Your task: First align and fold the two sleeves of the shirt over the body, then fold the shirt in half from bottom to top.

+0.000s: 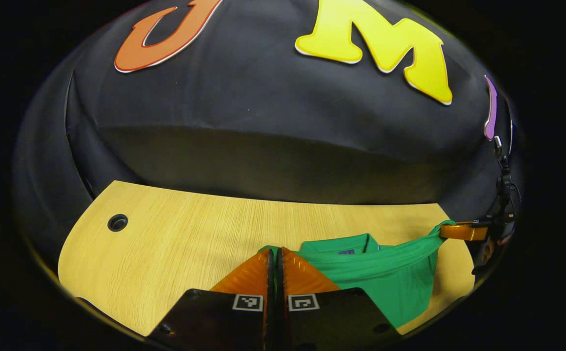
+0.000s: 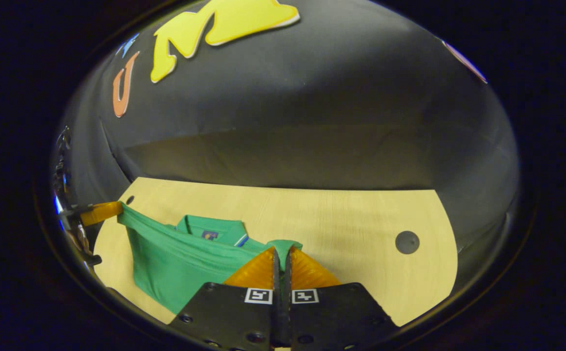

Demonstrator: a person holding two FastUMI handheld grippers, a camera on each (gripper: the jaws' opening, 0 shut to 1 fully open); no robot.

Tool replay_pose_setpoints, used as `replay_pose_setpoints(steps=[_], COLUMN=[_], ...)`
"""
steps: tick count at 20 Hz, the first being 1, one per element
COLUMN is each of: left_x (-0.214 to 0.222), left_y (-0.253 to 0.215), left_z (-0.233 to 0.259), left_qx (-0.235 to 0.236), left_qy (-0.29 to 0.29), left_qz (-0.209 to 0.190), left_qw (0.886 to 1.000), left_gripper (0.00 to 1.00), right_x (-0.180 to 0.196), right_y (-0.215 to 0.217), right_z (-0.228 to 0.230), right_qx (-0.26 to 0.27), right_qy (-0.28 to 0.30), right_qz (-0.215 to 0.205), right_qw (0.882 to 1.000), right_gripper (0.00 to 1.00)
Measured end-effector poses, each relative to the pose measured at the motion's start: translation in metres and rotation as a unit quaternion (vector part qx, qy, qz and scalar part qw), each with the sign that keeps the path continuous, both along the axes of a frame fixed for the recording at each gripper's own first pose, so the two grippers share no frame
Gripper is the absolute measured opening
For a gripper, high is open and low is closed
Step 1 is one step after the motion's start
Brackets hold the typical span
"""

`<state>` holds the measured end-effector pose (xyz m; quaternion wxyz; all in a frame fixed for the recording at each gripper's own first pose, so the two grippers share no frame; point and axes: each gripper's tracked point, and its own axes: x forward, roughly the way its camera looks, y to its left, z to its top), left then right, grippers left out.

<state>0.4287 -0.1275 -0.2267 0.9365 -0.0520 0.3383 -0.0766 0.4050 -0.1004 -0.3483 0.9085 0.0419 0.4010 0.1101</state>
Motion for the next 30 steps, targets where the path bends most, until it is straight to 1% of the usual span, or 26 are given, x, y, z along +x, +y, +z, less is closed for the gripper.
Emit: replay_pose_setpoints(steps=[2,4,7,9,11,12,13,16,17,18,19,22,25,28,30], left_x=[0.007,0.015,0.023,0.025,0.022,0.02,0.018,0.01,0.009,0.006,0.004,-0.009,-0.039,-0.08,-0.115], left_y=[-0.002,-0.005,-0.003,-0.006,-0.007,-0.006,-0.003,0.011,0.012,0.013,0.014,0.02,0.02,0.018,0.017], left_z=[-0.016,-0.03,-0.049,-0.054,-0.054,-0.052,-0.049,-0.023,-0.012,0.001,0.016,0.075,0.142,0.212,0.25], left_qx=[0.007,0.016,0.043,0.038,0.031,0.028,0.024,0.027,0.023,0.019,0.017,0.015,0.011,0.017,0.023], left_qy=[0.003,0.006,0.009,0.01,0.011,0.012,0.01,-0.007,-0.015,-0.026,-0.039,-0.09,-0.143,-0.19,-0.212], left_qz=[-0.006,-0.011,-0.01,-0.007,0.0,0.006,0.012,0.041,0.047,0.052,0.057,0.067,0.065,0.057,0.057], left_qw=[1.0,1.0,0.999,0.999,0.999,1.0,1.0,0.999,0.998,0.998,0.997,0.994,0.988,0.98,0.975], left_gripper=[0.08,0.09,0.12,0.13,0.16,0.26,0.44,1.0,1.0,1.0,1.0,1.0,1.0,1.0,1.0], right_x=[0.007,0.014,0.021,0.022,0.02,0.02,0.015,0.004,-0.002,-0.008,-0.015,-0.04,-0.079,-0.132,-0.176], right_y=[-0.001,-0.001,-0.001,0.003,0.002,0.001,-0.001,-0.009,-0.011,-0.014,-0.015,-0.015,-0.01,-0.002,0.004], right_z=[-0.013,-0.025,-0.046,-0.053,-0.051,-0.05,-0.045,-0.019,-0.006,0.009,0.024,0.078,0.146,0.214,0.253], right_qx=[0.003,0.003,-0.01,-0.018,-0.027,-0.032,-0.034,-0.043,-0.048,-0.052,-0.055,-0.06,-0.058,-0.058,-0.061], right_qy=[0.0,0.002,0.011,0.013,0.008,0.005,0.001,-0.03,-0.044,-0.061,-0.078,-0.129,-0.186,-0.243,-0.273], right_qz=[-0.006,-0.016,-0.026,-0.027,-0.029,-0.03,-0.032,-0.043,-0.048,-0.052,-0.056,-0.061,-0.06,-0.056,-0.055], right_qw=[1.0,1.0,1.0,0.999,0.999,0.999,0.999,0.998,0.997,0.995,0.994,0.988,0.979,0.967,0.958], right_gripper=[0.02,0.0,0.0,0.0,0.04,0.1,0.17,0.72,0.9,0.92,0.96,0.97,0.96,0.96,0.96])
